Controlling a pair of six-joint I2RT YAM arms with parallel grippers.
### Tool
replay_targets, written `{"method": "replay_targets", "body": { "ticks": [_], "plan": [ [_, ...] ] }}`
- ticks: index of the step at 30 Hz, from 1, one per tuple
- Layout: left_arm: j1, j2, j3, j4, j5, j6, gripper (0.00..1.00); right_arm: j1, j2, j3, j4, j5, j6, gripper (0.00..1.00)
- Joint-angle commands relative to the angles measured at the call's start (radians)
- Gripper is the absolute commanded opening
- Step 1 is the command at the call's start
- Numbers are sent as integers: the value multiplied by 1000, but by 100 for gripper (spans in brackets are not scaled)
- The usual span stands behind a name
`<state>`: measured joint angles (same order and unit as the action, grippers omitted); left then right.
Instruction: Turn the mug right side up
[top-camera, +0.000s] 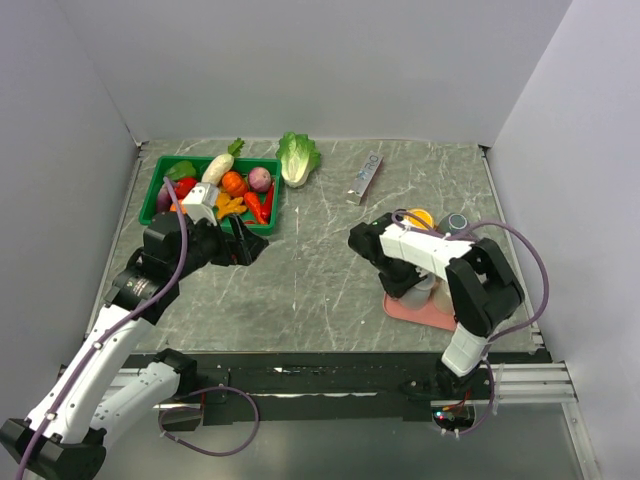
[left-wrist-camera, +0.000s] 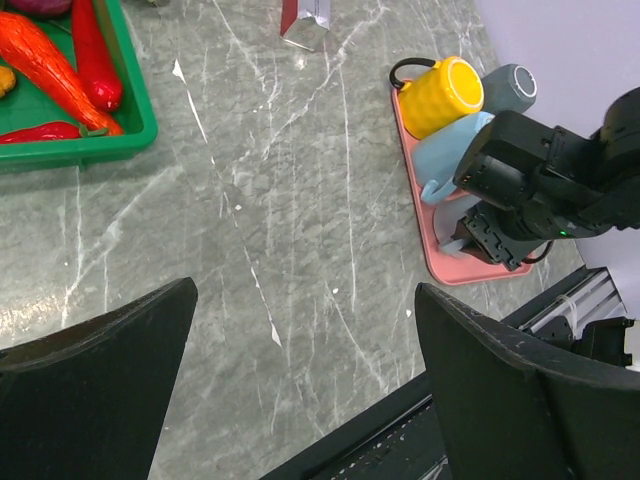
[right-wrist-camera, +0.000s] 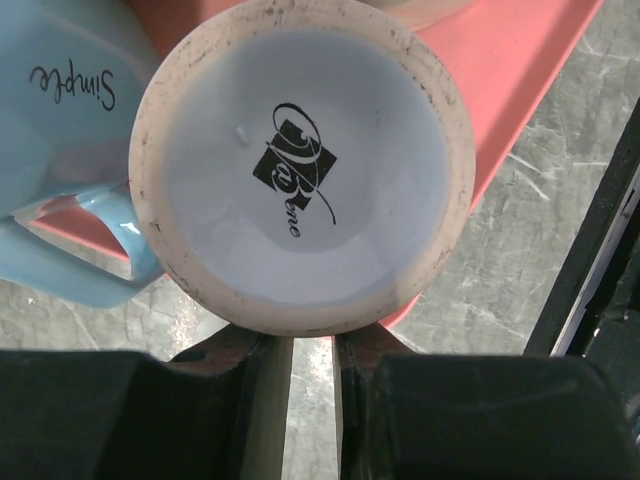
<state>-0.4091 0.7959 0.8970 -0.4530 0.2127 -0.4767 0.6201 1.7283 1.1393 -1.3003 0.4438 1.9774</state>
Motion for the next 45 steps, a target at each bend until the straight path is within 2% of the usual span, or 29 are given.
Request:
{"method": "replay_targets", "body": {
  "ticks": [1,6,9,13,20,23,24,27,28,31,32,35,40,45],
  "plan": [
    [-4,-9,-6,50,30,-19,96,10,-133,-22,-182,55,89,0],
    [-4,-4,0,66,68,-42,96,21,-301,-55,-205,46,38,0],
    [-4,-3,-4,98,103,-66,96,27,-433,-69,-166,13,-70,0],
    [-4,6,-13,157,163,-106,96,27,-590,-70,-18,-19,-347,0],
    [-4,54,6,287,264,-184,96,30,-757,28,189,-88,-667,0],
    [-4,83,16,347,312,-223,96,29,-809,50,336,-155,-811,0],
    [-4,98,20,364,327,-241,96,30,-828,40,452,-175,-850,0],
    [-10,118,33,404,356,-266,96,29,-903,-27,649,-295,-957,0],
    [-14,120,36,412,361,-269,96,30,-918,-42,774,-325,-992,0],
    [-28,124,45,445,387,-292,96,30,-954,-88,1021,-468,-1040,0],
    [-31,126,45,476,396,-316,96,29,-952,-101,1073,-534,-1046,0],
    [-53,135,42,563,425,-390,97,30,-928,-98,1221,-602,-1062,0],
    [-127,158,26,741,423,-491,98,35,-885,-76,1352,-648,-1063,0],
    [-204,198,40,833,372,-520,97,53,-839,-76,1479,-678,-1025,0]
  ]
}}
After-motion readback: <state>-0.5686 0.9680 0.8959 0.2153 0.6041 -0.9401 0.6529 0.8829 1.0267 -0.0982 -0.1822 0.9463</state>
